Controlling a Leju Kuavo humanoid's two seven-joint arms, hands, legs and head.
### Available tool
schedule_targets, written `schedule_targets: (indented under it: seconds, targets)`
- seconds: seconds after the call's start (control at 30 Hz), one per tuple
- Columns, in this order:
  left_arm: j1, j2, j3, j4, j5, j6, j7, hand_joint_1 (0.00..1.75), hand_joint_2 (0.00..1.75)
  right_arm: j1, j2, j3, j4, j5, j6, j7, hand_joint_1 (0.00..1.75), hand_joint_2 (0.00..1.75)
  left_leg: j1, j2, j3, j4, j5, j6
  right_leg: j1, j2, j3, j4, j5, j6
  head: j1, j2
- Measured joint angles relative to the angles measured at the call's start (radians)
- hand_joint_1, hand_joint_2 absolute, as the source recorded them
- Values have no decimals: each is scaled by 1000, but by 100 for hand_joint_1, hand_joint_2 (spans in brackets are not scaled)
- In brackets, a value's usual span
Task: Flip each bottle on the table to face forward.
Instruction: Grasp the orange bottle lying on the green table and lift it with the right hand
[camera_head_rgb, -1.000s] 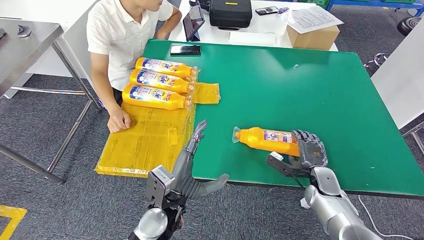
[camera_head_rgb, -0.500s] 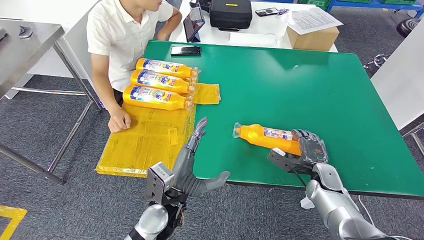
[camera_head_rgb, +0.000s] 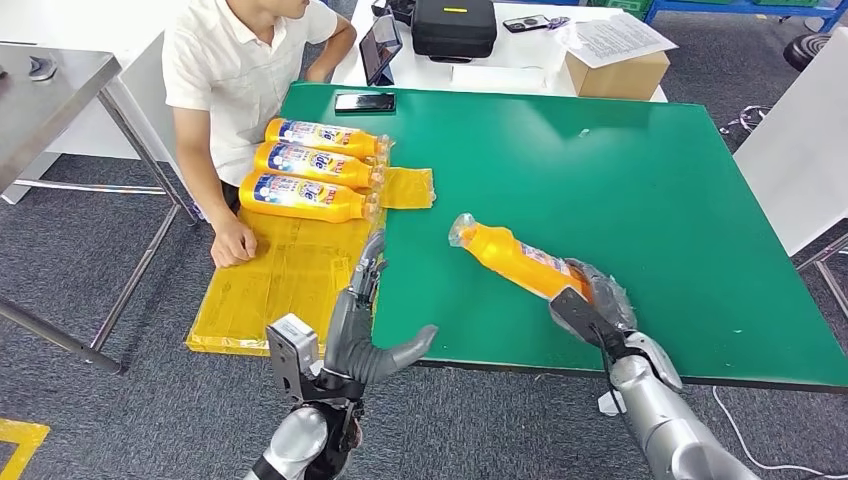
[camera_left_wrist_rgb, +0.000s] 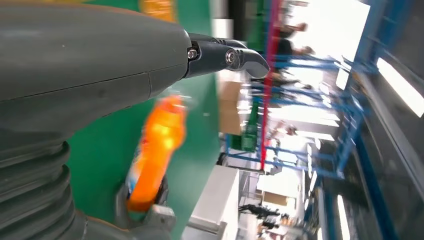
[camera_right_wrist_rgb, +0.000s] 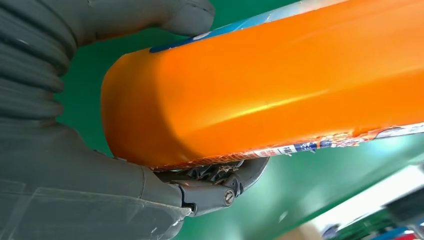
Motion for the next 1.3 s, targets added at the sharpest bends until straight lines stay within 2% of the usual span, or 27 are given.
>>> schedule_targets:
  seconds: [0.27,0.43,0.67,0.8,0.93,1.07,1.3]
  targets:
    - [100,3,101,20,284,-6,96,0,175,143,55,7,-272,-231,98,-4,175,175,1,-2,-8,0,1,0,1,0,-5,1,-1,0,0,0]
    - [113,9,111,33,340,-21,103,0,175,188,78,45,-402,-306,137,3,175,175,1,-4,-10,0,1,0,0,-1,-8,1,-1,0,0,0]
    - [114,12,113,33,317,-11,83,0,175,229,102,91,-520,-361,154,5,175,175,1,-4,-11,0,1,0,0,-1,-9,1,-1,0,0,0]
    - [110,14,110,33,283,-47,71,0,175,245,110,133,-556,-361,187,9,175,175,1,-4,-12,0,1,0,0,-1,-9,1,-1,0,0,0]
    - [81,15,103,31,206,-72,48,0,175,252,132,214,-564,-329,217,9,175,175,1,-4,-11,0,1,0,1,-1,-9,1,-1,0,0,0]
    - [41,11,100,25,125,-46,27,0,175,256,165,309,-554,-306,221,9,168,175,2,-4,-11,0,1,0,1,-1,-9,1,-1,0,0,0]
    - [8,0,99,22,110,-40,27,0,175,262,208,409,-521,-311,213,-12,168,175,1,-4,-12,0,1,0,1,-1,-9,1,-1,0,0,0]
